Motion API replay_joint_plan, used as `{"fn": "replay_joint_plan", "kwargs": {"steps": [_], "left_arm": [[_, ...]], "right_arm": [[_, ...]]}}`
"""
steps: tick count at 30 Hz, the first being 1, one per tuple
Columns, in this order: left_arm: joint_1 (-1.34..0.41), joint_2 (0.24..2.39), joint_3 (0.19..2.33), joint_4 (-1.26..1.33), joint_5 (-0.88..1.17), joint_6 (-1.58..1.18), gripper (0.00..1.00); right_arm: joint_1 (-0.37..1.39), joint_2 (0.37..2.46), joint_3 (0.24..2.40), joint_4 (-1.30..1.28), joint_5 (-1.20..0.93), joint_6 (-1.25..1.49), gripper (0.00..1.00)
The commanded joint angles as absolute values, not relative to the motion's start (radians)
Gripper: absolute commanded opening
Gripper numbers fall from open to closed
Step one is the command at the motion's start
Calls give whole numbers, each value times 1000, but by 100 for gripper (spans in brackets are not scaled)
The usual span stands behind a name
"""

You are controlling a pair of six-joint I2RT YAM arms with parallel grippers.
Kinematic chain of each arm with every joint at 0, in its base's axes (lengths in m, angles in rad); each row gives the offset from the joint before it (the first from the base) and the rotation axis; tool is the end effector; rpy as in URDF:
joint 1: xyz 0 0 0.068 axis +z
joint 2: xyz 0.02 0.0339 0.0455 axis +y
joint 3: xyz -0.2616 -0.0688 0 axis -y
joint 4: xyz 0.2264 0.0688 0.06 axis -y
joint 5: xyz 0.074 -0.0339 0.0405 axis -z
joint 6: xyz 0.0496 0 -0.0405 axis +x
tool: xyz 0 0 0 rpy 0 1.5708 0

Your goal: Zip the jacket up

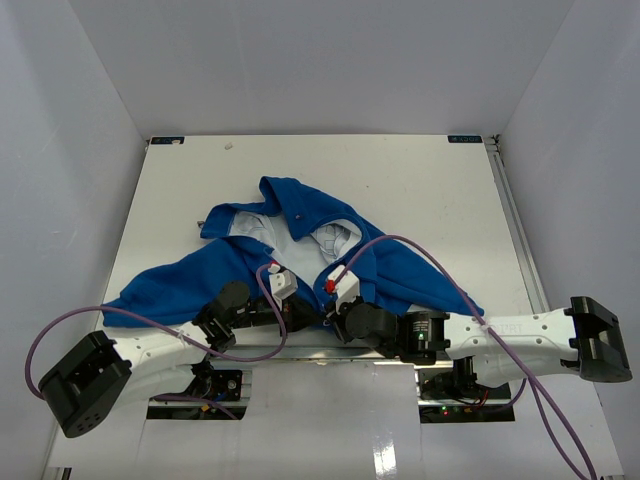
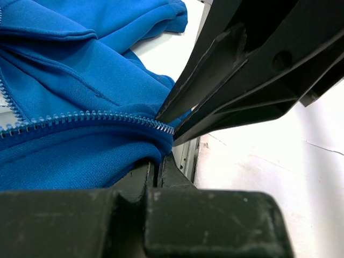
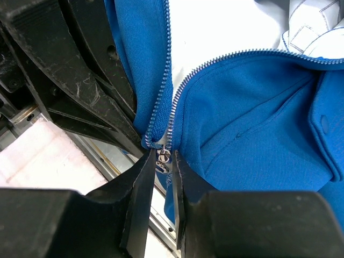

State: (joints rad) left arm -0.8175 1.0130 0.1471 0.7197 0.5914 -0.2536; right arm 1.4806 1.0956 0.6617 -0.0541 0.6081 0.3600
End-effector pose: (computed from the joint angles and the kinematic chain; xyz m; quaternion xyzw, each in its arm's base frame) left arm 0.1083 -0.1560 0.1851 0.3844 0.6424 -0.5087 0.4251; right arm 0.0491 0.2288 0.2516 -0.3039 0.7746 0.2359 0.5019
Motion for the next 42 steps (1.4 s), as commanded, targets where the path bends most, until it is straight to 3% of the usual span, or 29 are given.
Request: {"fn": "replay_joint_plan", "kwargs": {"steps": [1,5,31,42], "left_arm": [[-811,1017,174,750,621,-261,0],[-810,1015,176,750,631,-262,0],[-807,1057,192,748,719,-274,0],[-805,1068,183,796,776,-306,0]], "right_arm": [[1488,1118,690,-22,649,359,24],[1487,1137,701,-24,669,364,8],[1494,1134,743,174,760,186,8],[1493,1031,616,404,737,102,8]]}}
